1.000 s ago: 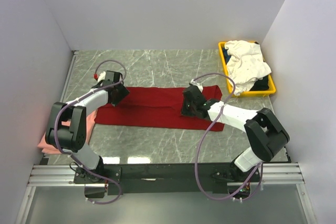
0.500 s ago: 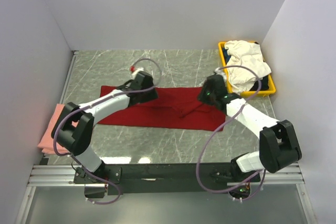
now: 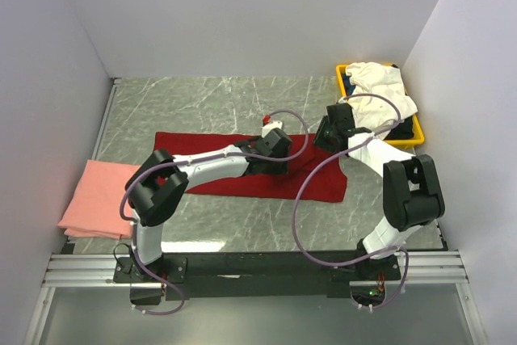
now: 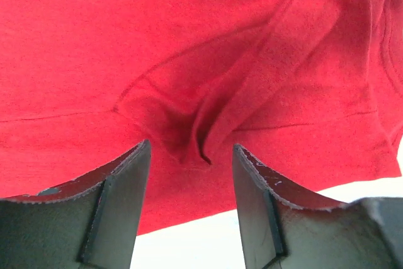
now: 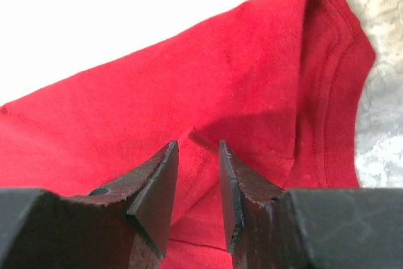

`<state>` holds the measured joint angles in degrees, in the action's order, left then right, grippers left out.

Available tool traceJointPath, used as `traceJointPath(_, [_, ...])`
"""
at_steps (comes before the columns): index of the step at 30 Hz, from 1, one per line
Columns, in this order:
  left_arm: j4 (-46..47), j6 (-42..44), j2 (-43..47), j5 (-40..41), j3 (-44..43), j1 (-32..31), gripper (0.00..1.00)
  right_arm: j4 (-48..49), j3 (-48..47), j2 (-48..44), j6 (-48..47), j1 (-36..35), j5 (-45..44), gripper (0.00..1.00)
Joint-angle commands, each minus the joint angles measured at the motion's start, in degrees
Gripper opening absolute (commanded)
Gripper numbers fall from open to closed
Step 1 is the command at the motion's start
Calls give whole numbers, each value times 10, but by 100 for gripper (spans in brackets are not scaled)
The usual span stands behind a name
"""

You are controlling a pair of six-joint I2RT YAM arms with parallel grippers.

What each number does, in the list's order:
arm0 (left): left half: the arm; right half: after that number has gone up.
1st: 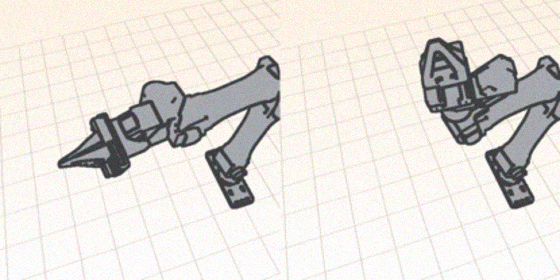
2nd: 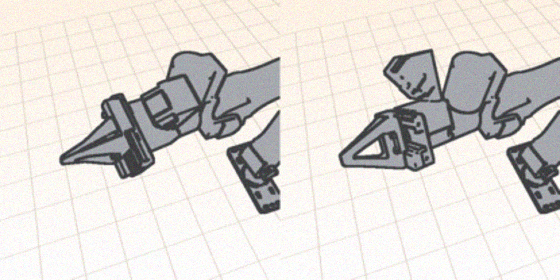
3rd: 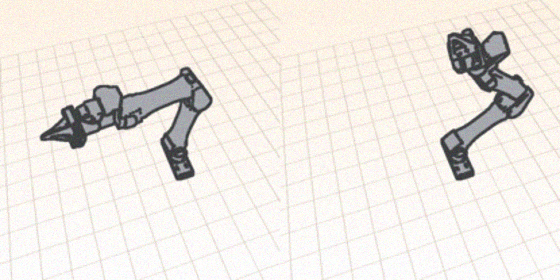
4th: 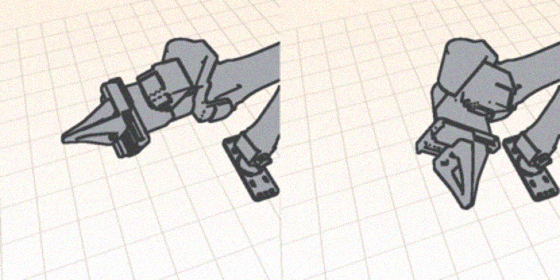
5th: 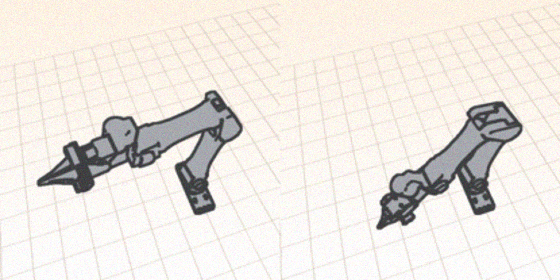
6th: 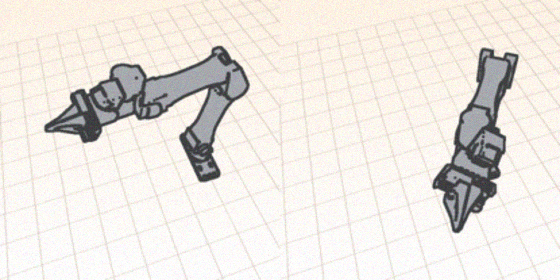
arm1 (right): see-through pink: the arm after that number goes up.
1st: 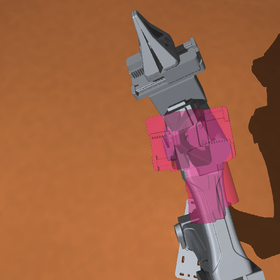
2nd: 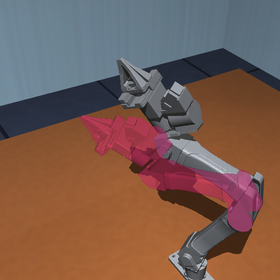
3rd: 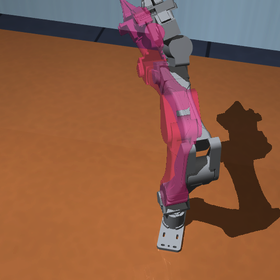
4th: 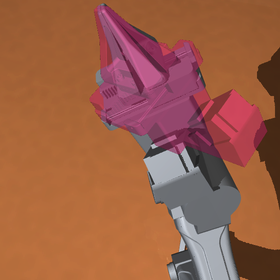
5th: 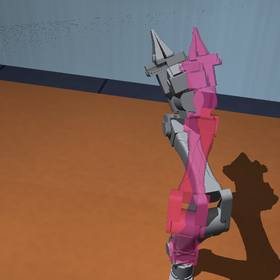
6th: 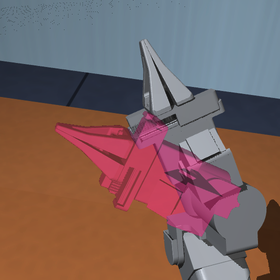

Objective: Fold and stack the t-shirts
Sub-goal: Fold the tshirt

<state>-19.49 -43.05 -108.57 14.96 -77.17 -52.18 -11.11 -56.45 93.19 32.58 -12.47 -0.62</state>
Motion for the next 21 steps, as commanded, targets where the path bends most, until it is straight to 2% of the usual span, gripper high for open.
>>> traceJointPath(1, [-23, 12, -14, 35, -37, -10, 60, 12, -40, 9, -13, 3, 1, 40])
traceJointPath(19, [-30, 10, -61, 17, -76, -30, 51, 8, -53, 60, -15, 4, 4, 38])
traceJointPath(21, [-32, 9, -63, 18, -76, -31, 47, 8, -53, 63, -16, 4, 4, 38])
